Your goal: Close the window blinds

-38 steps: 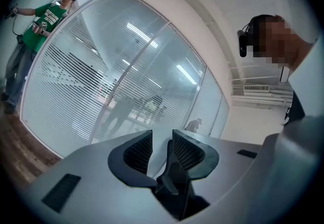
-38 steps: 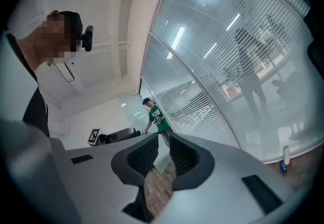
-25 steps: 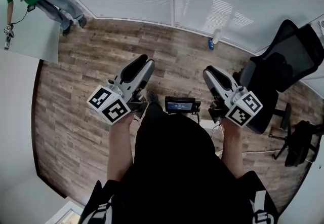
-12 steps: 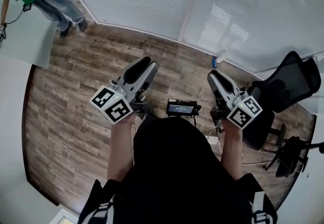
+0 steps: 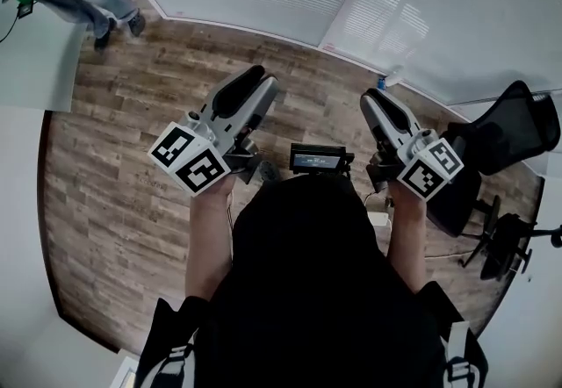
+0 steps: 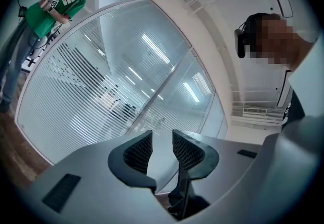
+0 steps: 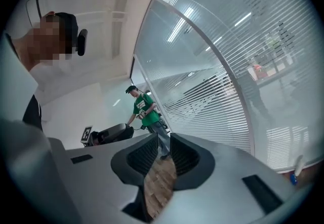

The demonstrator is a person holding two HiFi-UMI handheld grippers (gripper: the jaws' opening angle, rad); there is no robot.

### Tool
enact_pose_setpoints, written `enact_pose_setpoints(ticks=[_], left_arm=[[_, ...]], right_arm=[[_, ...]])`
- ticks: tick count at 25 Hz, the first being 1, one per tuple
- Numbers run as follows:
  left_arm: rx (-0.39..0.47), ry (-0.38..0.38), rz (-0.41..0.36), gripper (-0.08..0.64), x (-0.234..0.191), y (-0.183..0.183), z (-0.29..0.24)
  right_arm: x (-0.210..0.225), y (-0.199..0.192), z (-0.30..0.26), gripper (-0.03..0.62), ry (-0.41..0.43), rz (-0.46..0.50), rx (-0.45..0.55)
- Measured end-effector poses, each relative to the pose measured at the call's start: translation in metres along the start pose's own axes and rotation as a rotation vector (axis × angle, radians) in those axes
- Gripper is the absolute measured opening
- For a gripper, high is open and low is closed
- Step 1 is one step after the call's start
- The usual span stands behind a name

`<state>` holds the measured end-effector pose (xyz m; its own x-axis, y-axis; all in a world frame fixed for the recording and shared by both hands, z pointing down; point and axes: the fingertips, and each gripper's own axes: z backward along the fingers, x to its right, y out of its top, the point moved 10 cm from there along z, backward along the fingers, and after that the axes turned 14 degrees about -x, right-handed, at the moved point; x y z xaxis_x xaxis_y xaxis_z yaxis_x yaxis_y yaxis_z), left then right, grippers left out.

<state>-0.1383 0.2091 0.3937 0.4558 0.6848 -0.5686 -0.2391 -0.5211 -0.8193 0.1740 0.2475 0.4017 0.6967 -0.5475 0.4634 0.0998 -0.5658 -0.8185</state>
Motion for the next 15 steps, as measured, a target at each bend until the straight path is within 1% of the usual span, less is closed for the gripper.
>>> enact_pose_setpoints(ticks=[5, 11, 13, 15], left_arm=[[0.010, 0.007, 0.000, 0.133, 0.001, 0.005, 0.004], [0.031, 0.025, 0.003, 0.135, 0.006, 0.006, 0.008], [0.032, 0.032, 0.004, 0.135, -0.001, 0.011, 0.009], [0.028, 0.042, 0.009, 0.133, -0.024, 0.022, 0.009]], right_arm=[[-0.003, 0.003, -0.005, 0.078, 0.006, -0.004, -0.014], [-0.006, 0.013, -0.010, 0.078, 0.028, 0.025, -0.025], [-0.005, 0.019, -0.021, 0.078, 0.036, 0.028, -0.030], [0.002, 0.026, -0.048, 0.078, 0.045, 0.022, -0.040]])
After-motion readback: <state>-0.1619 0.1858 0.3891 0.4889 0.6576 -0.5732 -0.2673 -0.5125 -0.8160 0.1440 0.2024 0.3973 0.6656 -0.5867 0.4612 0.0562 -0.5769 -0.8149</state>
